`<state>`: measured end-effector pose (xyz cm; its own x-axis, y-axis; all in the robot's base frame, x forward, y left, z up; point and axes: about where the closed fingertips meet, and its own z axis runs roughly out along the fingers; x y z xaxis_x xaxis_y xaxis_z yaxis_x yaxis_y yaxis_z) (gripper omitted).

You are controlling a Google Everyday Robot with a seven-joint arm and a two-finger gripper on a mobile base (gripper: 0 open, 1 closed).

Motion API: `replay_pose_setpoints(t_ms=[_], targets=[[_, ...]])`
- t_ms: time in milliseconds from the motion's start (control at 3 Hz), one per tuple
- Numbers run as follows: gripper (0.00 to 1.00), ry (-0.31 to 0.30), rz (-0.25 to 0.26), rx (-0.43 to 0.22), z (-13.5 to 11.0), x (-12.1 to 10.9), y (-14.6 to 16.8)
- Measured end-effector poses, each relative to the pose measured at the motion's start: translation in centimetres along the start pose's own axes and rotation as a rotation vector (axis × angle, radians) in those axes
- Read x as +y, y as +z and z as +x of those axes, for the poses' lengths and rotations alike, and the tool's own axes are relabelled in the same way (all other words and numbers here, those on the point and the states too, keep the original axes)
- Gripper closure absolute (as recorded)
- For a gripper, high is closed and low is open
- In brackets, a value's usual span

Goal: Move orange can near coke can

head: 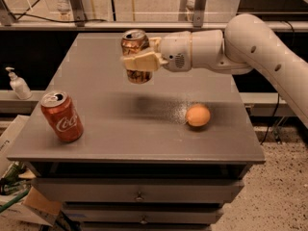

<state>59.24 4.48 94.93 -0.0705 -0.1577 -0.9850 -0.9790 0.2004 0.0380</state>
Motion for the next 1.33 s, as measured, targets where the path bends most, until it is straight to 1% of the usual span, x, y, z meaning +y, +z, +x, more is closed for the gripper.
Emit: replay_pose_setpoints(t_ms=[667,1000,1333], targets=[[1.0,-0.079,-0.197,0.016,2.5,8.1,3.9],[1.0,-0.12,-0.301,0.02,3.6,11.1,6.2],[1.0,-0.144,-0.383,0.028,4.6,12.4,8.3]])
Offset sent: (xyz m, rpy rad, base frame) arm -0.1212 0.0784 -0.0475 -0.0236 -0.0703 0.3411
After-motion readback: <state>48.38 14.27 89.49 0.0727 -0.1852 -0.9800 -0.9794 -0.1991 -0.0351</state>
